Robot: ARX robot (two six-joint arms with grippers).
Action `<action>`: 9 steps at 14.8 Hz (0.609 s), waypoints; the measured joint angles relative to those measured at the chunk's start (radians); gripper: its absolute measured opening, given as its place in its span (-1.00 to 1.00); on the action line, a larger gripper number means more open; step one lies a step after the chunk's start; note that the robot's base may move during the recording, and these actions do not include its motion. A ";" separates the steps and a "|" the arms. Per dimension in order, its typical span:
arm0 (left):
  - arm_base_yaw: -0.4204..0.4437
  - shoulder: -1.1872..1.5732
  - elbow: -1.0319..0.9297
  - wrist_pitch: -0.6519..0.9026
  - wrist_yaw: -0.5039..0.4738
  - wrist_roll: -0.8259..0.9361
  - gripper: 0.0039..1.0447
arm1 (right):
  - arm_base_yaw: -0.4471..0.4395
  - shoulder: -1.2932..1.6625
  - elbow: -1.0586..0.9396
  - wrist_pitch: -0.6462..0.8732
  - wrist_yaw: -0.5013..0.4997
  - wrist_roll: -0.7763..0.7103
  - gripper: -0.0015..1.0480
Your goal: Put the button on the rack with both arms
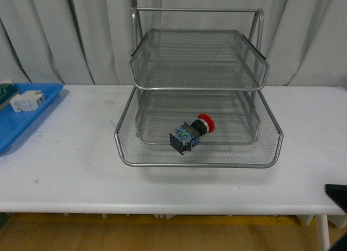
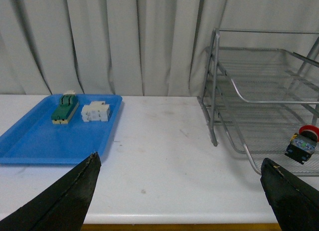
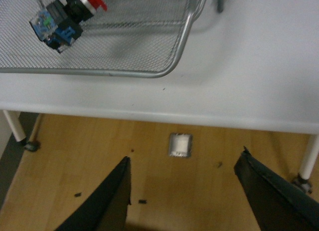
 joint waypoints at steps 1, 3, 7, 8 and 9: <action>0.000 0.000 0.000 0.000 0.000 0.000 0.88 | 0.039 0.086 0.036 0.012 0.000 0.058 0.13; 0.000 0.000 0.000 0.000 0.000 0.000 0.88 | 0.125 0.246 0.110 0.020 0.012 0.148 -0.32; 0.000 0.000 0.000 0.000 0.000 0.000 0.88 | 0.255 0.488 0.274 0.061 0.058 0.231 -0.97; 0.000 0.000 0.000 0.000 0.000 0.000 0.88 | 0.268 0.534 0.316 0.060 0.071 0.235 -0.96; 0.000 0.000 0.000 0.000 0.000 0.000 0.88 | 0.273 0.587 0.369 0.041 0.082 0.238 -0.96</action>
